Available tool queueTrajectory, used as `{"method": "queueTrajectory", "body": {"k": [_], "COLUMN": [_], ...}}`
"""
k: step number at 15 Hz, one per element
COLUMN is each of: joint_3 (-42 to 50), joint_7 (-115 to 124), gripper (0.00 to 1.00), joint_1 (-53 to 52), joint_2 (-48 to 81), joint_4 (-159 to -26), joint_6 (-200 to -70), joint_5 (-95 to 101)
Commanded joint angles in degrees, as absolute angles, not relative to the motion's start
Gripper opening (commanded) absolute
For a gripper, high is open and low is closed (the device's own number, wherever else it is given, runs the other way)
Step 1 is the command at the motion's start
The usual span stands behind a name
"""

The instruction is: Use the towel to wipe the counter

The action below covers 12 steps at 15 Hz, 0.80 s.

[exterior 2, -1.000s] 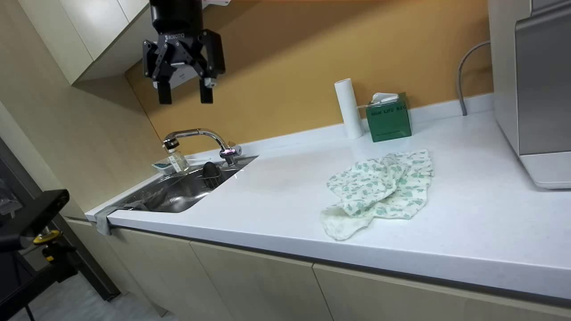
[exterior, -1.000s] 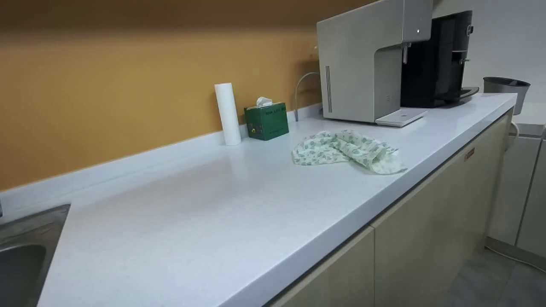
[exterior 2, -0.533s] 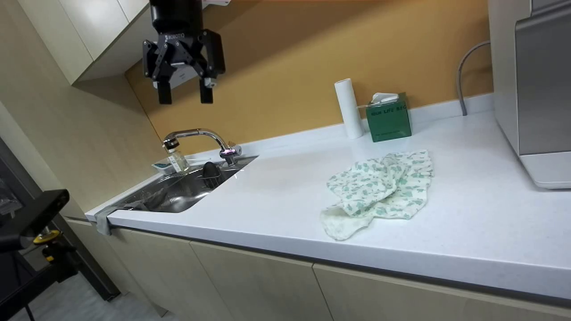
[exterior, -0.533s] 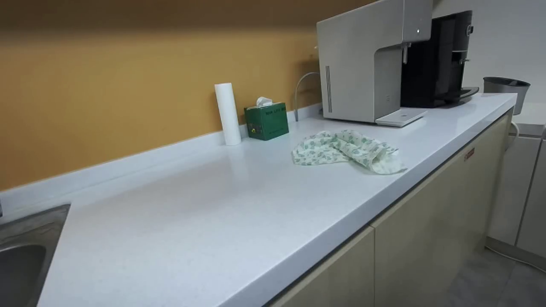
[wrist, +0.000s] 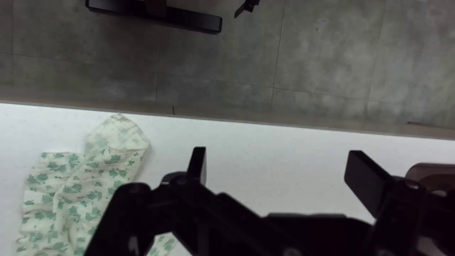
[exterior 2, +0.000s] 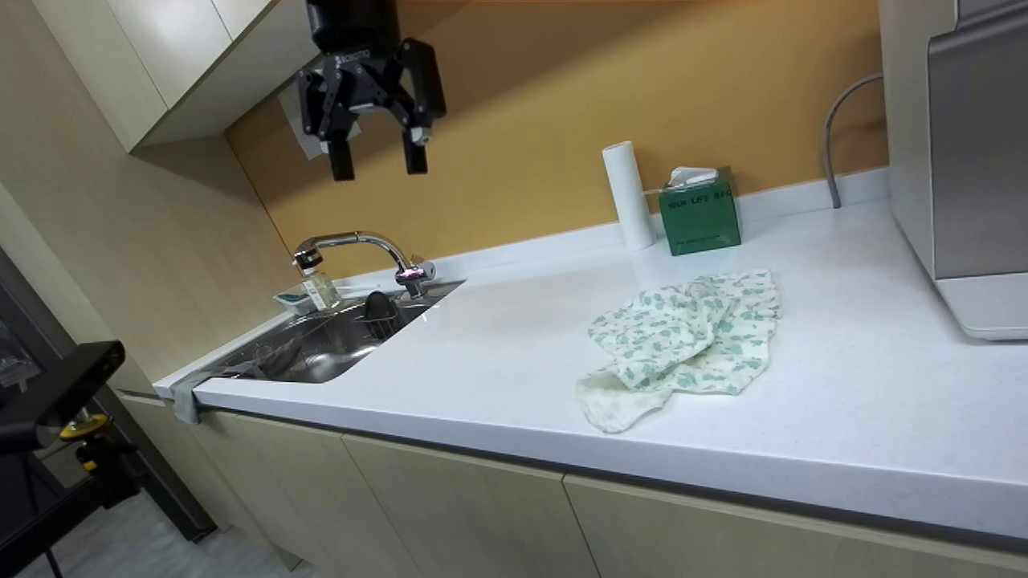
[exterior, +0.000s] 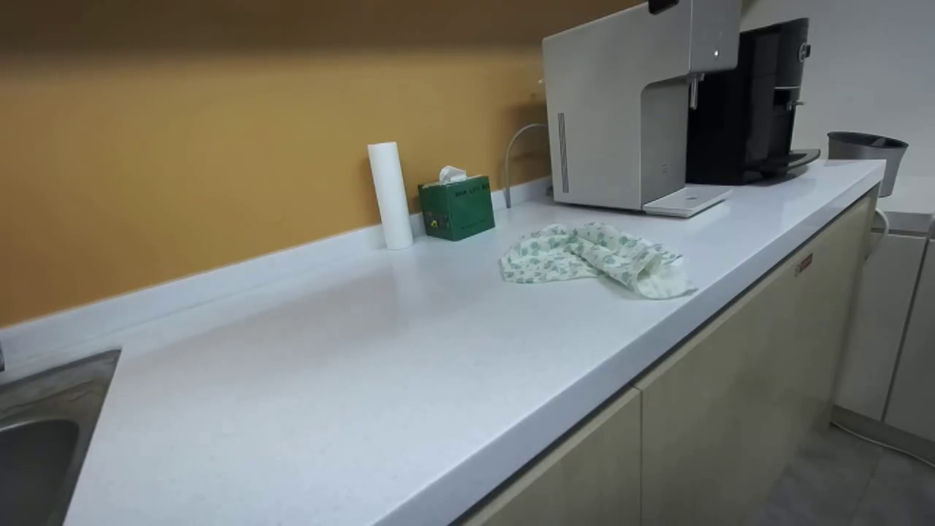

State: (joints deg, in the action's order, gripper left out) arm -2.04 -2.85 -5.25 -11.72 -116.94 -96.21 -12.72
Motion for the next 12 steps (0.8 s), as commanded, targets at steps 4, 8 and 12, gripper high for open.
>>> {"method": "queueTrajectory", "body": {"k": [4, 8, 12], "joint_3": [0.49, 2.24, 2.89], "joint_7": [0.28, 0.61, 0.6], "gripper": [1.0, 1.0, 1.0], "joint_1": [0.46, 2.73, 3.32], "joint_2": [-6.69, -1.94, 3.41], "joint_4": [-116.08, -115.34, -114.61], "joint_6": [-107.05, -115.62, -121.4], "joint_5": [-7.7, -5.21, -0.51]}}
